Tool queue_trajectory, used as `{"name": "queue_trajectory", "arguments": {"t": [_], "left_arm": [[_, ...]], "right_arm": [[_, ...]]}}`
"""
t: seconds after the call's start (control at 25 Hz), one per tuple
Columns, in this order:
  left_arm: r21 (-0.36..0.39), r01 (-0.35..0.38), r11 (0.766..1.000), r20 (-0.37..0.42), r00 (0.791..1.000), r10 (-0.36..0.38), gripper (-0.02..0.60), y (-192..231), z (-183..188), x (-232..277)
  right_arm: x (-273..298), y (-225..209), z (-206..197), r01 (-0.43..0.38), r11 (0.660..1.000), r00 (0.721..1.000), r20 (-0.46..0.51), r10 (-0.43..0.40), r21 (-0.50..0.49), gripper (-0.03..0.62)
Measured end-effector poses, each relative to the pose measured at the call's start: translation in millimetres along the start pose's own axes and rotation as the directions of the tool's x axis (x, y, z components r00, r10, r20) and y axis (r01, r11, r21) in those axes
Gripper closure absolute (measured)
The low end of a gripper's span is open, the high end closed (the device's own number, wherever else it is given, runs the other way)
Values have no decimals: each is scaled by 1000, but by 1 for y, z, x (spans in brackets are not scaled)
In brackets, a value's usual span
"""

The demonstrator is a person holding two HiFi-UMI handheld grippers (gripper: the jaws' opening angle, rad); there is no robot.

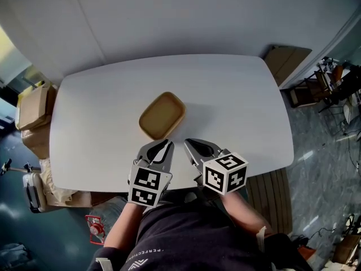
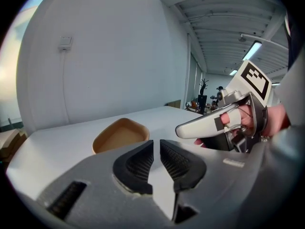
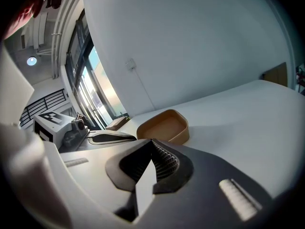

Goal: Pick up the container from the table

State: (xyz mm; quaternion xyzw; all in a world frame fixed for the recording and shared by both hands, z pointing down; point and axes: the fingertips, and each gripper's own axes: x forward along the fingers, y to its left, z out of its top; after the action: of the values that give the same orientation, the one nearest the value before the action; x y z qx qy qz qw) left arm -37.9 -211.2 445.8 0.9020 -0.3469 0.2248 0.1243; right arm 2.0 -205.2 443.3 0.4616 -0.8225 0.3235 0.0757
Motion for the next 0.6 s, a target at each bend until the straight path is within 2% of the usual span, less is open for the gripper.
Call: {"name": "queue_trajectory", "arguments": {"t": [0.6], "left_arm": [[53, 119, 992, -51, 992, -116, 520, 13, 2, 21]], "right_arm": [[23, -15, 2, 110, 992, 994, -22, -108, 63, 594]]}}
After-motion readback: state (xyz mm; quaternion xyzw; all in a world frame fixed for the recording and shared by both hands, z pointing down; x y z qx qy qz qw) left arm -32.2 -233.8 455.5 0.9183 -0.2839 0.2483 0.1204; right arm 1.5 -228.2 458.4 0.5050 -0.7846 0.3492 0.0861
